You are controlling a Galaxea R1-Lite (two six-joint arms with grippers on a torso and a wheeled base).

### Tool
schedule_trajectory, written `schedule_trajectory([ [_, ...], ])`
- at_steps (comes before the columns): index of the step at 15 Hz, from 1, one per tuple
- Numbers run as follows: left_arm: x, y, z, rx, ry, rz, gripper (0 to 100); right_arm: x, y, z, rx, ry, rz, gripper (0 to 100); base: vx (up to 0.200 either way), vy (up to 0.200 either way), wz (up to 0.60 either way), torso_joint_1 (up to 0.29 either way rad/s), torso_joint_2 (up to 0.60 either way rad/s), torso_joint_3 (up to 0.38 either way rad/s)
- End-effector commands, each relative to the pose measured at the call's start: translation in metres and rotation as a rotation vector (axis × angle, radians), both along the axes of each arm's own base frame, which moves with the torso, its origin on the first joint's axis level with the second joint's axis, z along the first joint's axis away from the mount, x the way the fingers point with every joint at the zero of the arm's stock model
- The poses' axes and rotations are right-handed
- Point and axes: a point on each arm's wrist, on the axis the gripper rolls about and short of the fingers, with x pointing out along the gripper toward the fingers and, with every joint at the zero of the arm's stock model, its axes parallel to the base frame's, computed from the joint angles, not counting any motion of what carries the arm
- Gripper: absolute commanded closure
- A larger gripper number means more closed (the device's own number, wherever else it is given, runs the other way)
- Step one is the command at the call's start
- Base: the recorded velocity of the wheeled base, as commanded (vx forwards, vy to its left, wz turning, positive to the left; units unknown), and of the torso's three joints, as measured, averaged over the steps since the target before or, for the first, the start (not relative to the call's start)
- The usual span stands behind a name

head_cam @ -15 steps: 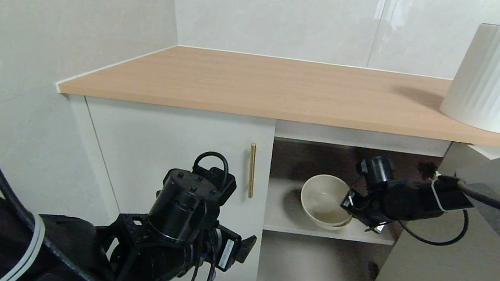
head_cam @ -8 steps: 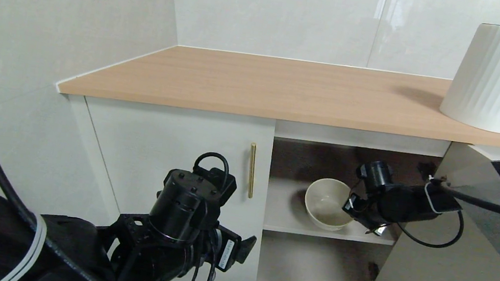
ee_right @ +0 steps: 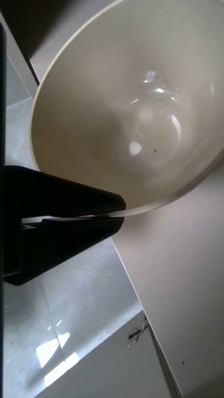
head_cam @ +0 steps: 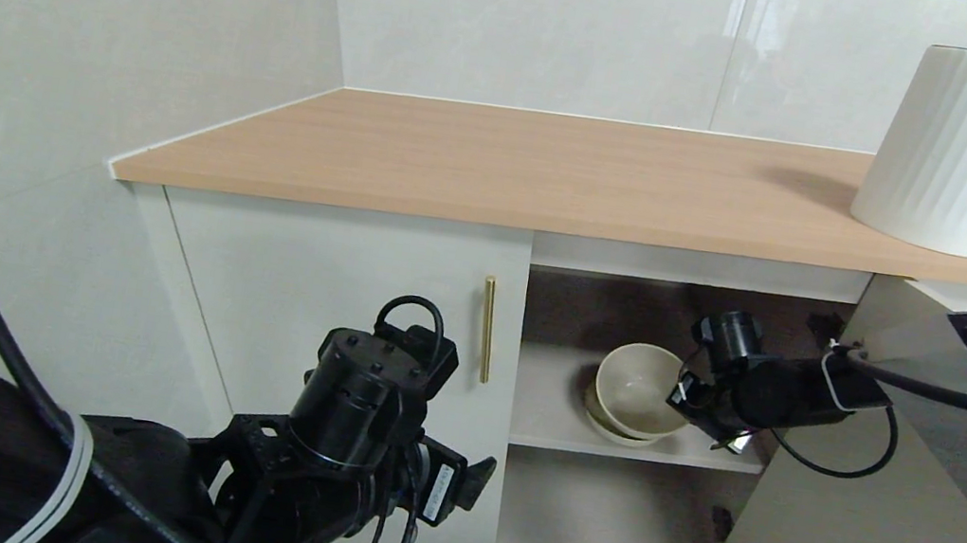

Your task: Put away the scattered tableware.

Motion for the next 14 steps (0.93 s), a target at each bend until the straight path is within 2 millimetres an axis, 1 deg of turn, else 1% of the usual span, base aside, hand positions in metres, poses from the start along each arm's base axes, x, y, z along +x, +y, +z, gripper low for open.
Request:
schedule_trajectory([
  [1,0.0000,0.0000,-0.0001,0.000,0.000,0.000,0,0.0002,-0.0003,-0.0011,-0.001,0.002,-0.002,100,0.000,0.000,0.00,0.000,0.00,0.000],
  [2,0.0000,0.0000,-0.0001,0.000,0.000,0.000,0,0.0002,0.0004,-0.0032,-0.002,0.006,0.000,100,0.000,0.000,0.00,0.000,0.00,0.000],
  [9,0.0001,-0.0001,0.0001,-0.001,-0.001,0.000,0,0.0043,0.0031,0.0020,0.007,-0.018,0.005,100,0.000,0.000,0.00,0.000,0.00,0.000],
  [14,0.0003,0.0004,0.0005,-0.002,-0.002,0.002,0,0.0084,0.0079,-0.0014,0.006,-0.024,0.013,100,0.000,0.000,0.00,0.000,0.00,0.000],
])
